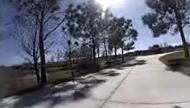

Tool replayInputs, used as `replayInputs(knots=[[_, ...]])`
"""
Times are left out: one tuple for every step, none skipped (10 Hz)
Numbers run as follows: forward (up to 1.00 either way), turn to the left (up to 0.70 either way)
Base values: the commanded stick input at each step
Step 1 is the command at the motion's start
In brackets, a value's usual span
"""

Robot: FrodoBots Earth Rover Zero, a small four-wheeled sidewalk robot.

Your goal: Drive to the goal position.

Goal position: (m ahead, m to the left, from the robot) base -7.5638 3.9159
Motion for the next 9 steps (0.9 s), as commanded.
replayInputs(knots=[[0.00,0.85],[0.00,0.85],[0.00,0.85],[0.00,0.85],[0.00,0.85],[0.00,0.85],[0.00,0.85],[0.00,0.85],[0.00,0.85]])
